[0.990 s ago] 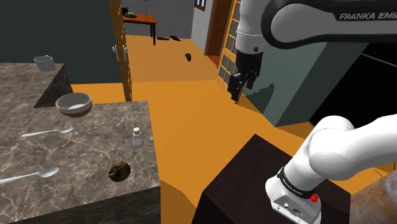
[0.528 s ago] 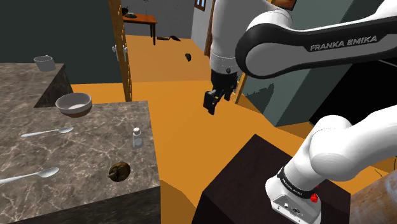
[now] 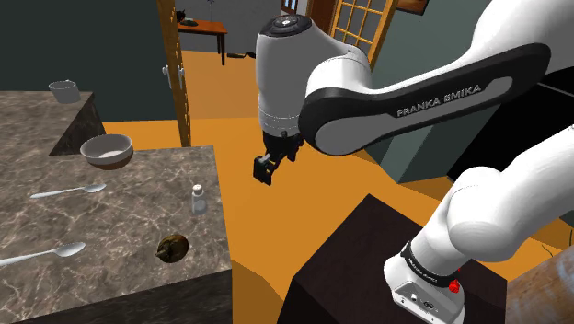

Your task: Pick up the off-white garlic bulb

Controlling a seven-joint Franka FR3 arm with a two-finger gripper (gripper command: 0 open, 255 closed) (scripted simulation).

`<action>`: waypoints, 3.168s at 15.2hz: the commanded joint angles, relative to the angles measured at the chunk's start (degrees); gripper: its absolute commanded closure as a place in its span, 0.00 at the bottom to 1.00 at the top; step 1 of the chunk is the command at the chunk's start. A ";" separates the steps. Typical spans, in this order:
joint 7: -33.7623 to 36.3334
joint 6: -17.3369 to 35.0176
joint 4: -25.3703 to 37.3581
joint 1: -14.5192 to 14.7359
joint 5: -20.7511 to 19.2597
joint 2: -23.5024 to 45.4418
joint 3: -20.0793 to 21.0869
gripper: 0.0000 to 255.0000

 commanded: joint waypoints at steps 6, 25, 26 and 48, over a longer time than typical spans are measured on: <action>12.54 6.74 6.88 -0.57 -12.93 15.32 6.95 0.00; 33.28 0.37 45.19 21.75 -48.69 59.17 1.32 0.00; 33.27 0.34 45.42 21.90 -48.75 59.35 1.24 0.00; 34.77 1.80 45.66 22.48 -50.18 61.57 0.30 1.00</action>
